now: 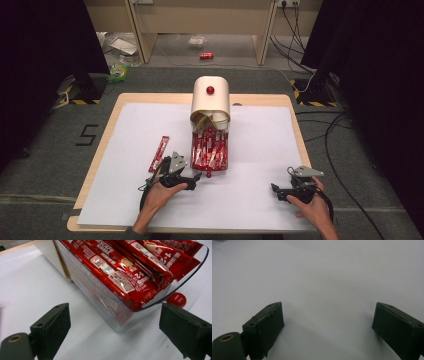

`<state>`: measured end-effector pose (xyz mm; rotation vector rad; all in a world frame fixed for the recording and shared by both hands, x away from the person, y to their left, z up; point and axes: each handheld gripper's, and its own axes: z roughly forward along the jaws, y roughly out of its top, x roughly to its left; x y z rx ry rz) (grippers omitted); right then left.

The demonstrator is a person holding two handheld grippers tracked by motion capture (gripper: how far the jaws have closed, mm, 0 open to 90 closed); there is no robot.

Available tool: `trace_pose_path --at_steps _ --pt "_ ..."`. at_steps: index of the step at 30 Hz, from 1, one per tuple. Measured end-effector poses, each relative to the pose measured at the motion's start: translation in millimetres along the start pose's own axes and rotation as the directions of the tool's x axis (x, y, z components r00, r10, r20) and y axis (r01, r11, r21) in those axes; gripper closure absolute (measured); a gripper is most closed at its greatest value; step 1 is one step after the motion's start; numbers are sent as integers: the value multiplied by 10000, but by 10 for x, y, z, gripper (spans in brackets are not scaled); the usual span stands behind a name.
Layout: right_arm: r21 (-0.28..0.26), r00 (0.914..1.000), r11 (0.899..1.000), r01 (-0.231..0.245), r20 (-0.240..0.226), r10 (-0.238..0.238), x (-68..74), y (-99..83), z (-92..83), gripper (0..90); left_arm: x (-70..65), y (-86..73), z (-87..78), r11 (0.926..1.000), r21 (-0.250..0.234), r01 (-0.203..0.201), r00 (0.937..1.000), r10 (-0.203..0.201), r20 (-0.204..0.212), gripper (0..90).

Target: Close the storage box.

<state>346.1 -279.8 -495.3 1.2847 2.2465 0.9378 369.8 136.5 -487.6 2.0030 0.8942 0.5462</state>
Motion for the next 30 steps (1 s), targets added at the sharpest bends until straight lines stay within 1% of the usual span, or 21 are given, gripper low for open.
trace_pose_path --at_steps 7,9,17,22,23,27,30 --pt "0 10000 10000 15 4 -15 -1 0 1 103 -12 37 14 9999 -23 -98 9999 98 -59 94" --pt "4 10000 10000 -2 -6 2 0 0 0 104 7 45 20 10000 -31 15 10000 -15 -40 90" --pt "-1 10000 10000 13 2 -13 -1 0 1 103 45 73 43 9999 -59 98 9999 -98 -52 73" --pt "-2 10000 10000 17 7 -17 -1 0 1 104 67 93 57 9993 -244 280 9996 -282 -82 74" --pt "1 10000 10000 15 -2 -15 -1 0 1 103 84 98 62 9985 -360 424 9991 -425 -22 78" --pt "8 10000 10000 17 1 -17 -1 0 1 103 113 93 84 9983 -293 497 9987 -500 -72 82" --pt "0 10000 10000 16 1 -16 -1 0 1 103 130 97 96 9972 -397 634 9979 -638 -93 87"
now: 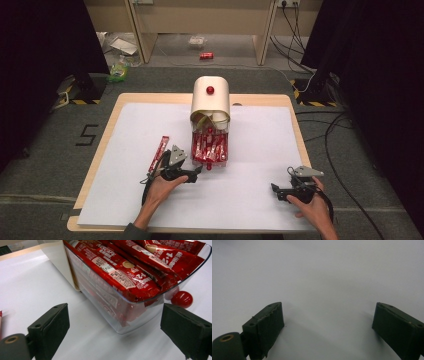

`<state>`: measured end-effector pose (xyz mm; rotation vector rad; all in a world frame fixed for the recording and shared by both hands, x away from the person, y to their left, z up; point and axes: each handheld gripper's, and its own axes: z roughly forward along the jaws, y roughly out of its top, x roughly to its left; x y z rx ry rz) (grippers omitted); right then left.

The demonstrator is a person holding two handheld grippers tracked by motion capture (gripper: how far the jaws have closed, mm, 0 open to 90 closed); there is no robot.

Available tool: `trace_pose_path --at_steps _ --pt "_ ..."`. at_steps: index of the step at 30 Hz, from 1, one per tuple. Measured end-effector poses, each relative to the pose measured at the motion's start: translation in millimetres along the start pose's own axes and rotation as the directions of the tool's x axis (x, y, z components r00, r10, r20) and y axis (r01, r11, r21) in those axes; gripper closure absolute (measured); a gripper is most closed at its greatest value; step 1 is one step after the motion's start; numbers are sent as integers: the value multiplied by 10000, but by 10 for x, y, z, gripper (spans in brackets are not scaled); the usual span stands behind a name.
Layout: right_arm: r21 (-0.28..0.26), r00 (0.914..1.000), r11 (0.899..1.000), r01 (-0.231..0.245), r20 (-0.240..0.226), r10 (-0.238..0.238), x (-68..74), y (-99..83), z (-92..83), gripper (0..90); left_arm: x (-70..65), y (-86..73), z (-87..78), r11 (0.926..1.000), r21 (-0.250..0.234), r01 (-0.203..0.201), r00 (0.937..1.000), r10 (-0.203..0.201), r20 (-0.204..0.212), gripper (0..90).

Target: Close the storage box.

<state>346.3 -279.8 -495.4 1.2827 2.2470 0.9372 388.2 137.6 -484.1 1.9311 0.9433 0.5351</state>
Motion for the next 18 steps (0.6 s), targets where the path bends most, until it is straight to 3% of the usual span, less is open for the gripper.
trace_pose_path --at_steps 11,18 --pt "7 10000 10000 2 -4 -2 0 0 -1 103 40 103 36 10000 -65 -46 9999 46 -100 106" --pt "0 10000 10000 1 6 -1 1 0 0 103 79 124 78 9998 -68 174 9997 -176 -163 104"
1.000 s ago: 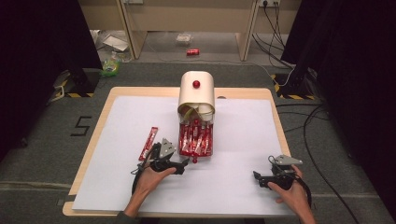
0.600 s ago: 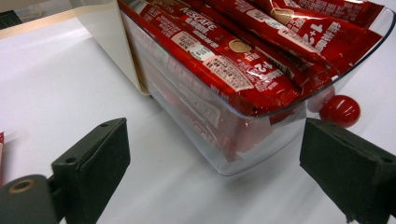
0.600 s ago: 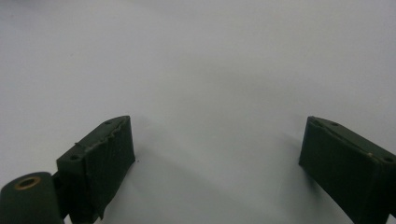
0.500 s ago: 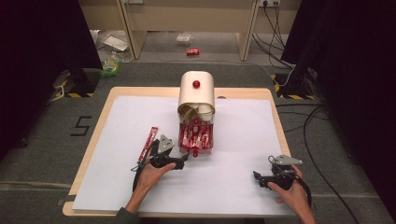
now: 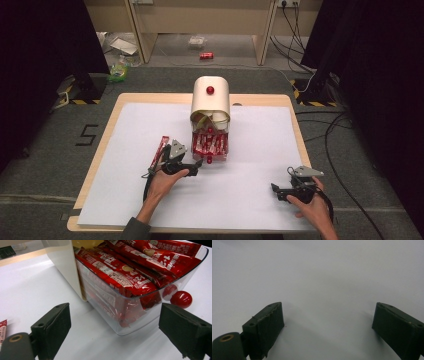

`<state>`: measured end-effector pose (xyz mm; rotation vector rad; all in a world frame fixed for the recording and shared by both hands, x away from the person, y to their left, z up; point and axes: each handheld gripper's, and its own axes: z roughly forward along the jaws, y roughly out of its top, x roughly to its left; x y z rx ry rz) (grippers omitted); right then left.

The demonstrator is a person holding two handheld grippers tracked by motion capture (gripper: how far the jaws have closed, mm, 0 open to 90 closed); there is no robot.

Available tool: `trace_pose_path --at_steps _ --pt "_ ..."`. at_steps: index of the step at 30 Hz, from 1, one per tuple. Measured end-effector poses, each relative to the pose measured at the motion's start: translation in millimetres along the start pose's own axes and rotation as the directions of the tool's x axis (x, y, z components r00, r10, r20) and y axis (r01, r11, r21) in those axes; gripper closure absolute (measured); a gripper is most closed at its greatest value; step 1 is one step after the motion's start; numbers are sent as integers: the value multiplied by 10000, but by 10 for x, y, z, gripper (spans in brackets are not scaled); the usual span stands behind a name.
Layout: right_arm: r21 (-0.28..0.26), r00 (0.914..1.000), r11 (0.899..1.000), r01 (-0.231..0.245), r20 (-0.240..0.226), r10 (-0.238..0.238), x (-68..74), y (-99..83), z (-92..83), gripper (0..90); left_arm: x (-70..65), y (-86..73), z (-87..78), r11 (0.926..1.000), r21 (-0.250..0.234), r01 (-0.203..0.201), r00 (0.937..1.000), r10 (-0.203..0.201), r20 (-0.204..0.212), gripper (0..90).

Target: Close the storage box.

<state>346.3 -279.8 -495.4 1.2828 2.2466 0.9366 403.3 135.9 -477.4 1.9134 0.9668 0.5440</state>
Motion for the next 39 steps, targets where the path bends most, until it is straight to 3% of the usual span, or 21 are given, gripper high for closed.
trace_pose_path --at_steps 13,19,24,39 --pt "2 10000 10000 -4 -8 4 -1 1 0 103 43 61 92 9999 28 122 9994 -121 -335 103" --pt "4 10000 10000 -6 -10 6 -1 1 0 103 76 66 135 9993 -43 375 9988 -376 -329 101" --pt "7 10000 10000 -3 -13 3 -1 1 0 103 94 108 175 9998 26 190 9983 -188 -548 92" --pt "1 10000 10000 -1 -8 1 -1 0 0 103 169 144 279 9982 -75 595 9961 -598 -647 94"
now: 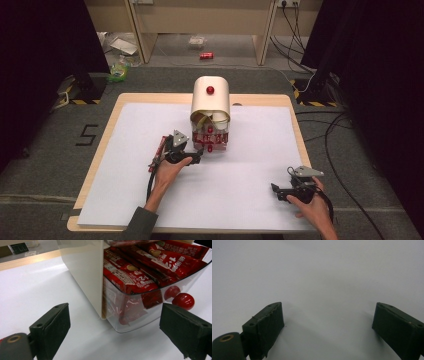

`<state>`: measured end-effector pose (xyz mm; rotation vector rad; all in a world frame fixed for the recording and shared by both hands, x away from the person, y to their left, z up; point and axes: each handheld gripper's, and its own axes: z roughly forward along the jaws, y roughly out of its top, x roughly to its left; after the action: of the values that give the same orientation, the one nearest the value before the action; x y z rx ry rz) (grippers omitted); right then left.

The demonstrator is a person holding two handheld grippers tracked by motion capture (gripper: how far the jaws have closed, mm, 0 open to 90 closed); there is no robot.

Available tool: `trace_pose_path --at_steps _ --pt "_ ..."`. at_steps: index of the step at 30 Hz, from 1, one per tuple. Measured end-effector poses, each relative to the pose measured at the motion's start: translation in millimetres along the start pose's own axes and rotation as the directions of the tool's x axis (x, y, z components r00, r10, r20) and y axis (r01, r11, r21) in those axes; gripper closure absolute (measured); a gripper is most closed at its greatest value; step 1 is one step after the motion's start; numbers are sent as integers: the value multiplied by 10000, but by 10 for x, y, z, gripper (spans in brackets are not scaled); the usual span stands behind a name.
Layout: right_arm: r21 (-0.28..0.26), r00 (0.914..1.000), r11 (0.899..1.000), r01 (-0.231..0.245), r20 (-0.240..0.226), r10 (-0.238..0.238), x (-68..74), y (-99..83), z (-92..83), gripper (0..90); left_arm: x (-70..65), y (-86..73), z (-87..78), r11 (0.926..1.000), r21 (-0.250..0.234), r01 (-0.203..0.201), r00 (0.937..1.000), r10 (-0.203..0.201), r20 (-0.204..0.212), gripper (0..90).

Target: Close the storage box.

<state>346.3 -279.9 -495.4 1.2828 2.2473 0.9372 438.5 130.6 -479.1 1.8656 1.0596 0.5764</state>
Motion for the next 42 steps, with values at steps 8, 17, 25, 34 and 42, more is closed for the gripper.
trace_pose_path --at_steps 8,17,25,34,42 --pt "-1 10000 10000 -1 -2 1 0 0 0 102 37 54 24 9998 -93 185 9997 -186 -158 99" --pt "9 10000 10000 -7 -9 7 0 0 0 103 70 76 56 9994 -105 334 9993 -336 -160 100" --pt "1 10000 10000 -6 -5 6 0 0 0 102 77 80 69 9994 -109 343 9992 -345 -217 100" --pt "7 10000 10000 -5 -8 5 0 0 0 102 96 73 85 9989 -119 459 9986 -462 -242 100" --pt "8 10000 10000 -8 -9 8 0 0 0 102 104 96 104 9991 -64 427 9985 -429 -331 103"
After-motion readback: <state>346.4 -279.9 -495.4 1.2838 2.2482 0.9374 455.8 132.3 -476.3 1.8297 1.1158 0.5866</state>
